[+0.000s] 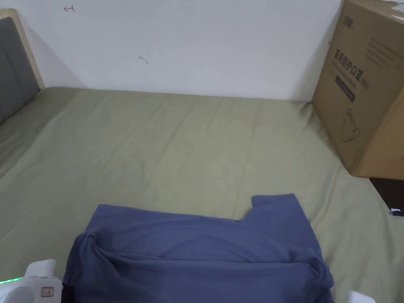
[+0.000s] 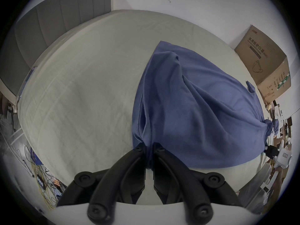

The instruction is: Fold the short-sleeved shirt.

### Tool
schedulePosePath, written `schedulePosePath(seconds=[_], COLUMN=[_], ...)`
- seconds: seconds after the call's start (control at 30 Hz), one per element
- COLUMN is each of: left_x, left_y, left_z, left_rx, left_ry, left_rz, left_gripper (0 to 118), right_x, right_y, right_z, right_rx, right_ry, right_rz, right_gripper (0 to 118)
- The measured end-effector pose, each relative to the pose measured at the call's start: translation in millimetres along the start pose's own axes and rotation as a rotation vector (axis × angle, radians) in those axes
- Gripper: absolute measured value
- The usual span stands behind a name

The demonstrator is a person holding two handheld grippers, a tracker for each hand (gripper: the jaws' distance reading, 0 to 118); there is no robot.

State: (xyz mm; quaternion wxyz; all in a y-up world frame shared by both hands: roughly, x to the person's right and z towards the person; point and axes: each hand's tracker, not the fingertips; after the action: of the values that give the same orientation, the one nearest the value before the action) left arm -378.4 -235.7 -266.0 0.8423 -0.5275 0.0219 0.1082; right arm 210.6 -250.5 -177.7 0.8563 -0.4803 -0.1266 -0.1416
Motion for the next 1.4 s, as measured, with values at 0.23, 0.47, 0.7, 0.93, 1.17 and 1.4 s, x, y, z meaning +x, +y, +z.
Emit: schedulePosePath(seconds=[0.23, 0.47, 0.7, 0.93, 1.17, 1.4], left_x=[9, 77, 133, 151, 150, 138], left_y=[14, 45, 60, 64, 68, 123], left_z=[43, 168, 198, 177, 148, 90], left_rx=[0.066, 0.532, 0.907, 0.912, 0.849, 0.555], left_ry=[-0.071, -0.153, -0.047, -0.104, -0.123, -0.068], left_rz=[0.061, -0.066, -0.194, -0.223, -0.187, -0.203], left_gripper=[106, 106, 100, 0, 0, 0], right_x=[-16, -56, -100, -120, -122, -124], right_y=[31, 88, 103, 101, 108, 126], right_z=[60, 159, 207, 204, 190, 170], right_rx=[0.182, 0.583, 0.875, 0.912, 0.88, 0.843], right_ry=[0.057, 0.131, 0.111, 0.072, 0.092, 0.08], right_rz=[-0.005, 0.117, 0.222, 0.256, 0.255, 0.259], right_gripper=[85, 92, 92, 3, 0, 0])
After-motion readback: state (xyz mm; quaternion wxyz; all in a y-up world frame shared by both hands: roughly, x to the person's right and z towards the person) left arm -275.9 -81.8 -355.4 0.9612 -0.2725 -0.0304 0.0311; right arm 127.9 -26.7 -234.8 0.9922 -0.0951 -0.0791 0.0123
